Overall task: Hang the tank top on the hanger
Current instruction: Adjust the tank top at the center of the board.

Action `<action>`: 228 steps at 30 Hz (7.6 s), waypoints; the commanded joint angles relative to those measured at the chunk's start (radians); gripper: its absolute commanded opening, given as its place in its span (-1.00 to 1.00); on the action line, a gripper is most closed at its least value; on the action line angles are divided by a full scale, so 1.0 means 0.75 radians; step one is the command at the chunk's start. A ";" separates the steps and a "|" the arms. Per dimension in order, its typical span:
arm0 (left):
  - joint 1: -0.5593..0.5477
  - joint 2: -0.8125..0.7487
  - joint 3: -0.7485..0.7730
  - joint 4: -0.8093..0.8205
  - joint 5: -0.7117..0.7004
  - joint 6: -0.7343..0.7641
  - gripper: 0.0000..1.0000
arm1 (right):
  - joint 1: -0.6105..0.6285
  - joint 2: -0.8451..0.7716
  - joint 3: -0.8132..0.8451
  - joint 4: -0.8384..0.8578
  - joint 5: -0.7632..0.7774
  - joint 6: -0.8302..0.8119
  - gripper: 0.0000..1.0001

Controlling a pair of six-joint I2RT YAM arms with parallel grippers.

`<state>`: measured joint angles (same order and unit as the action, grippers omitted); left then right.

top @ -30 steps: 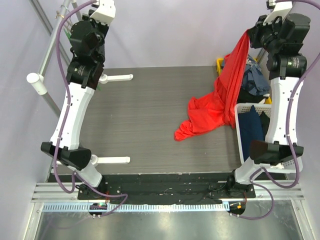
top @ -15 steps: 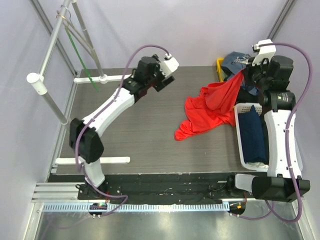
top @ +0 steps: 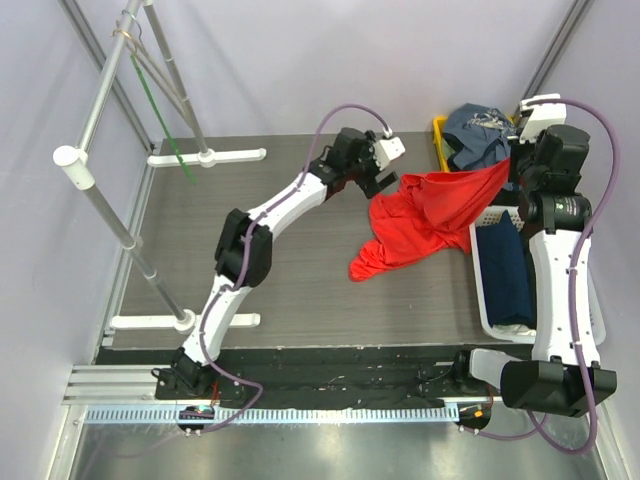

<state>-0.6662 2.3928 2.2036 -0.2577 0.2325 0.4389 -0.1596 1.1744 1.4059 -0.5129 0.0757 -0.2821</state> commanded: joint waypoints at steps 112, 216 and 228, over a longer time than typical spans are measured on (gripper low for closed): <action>0.193 -0.724 0.494 0.229 -0.999 0.730 -0.99 | 0.010 0.584 1.404 0.046 -0.365 0.274 -0.99; 0.042 -1.100 -1.758 -0.178 -0.289 0.341 0.99 | 0.601 0.510 -0.320 -0.320 -0.880 0.055 -0.98; 0.035 -1.157 -1.791 -0.149 -0.389 0.364 0.88 | 0.604 0.477 -0.324 -0.329 -0.870 0.051 -0.98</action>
<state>-0.6357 1.5417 0.8764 -0.4171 0.0154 0.6930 0.2871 1.5471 1.1355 -0.7536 -0.5621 -0.2333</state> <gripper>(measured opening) 0.964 0.031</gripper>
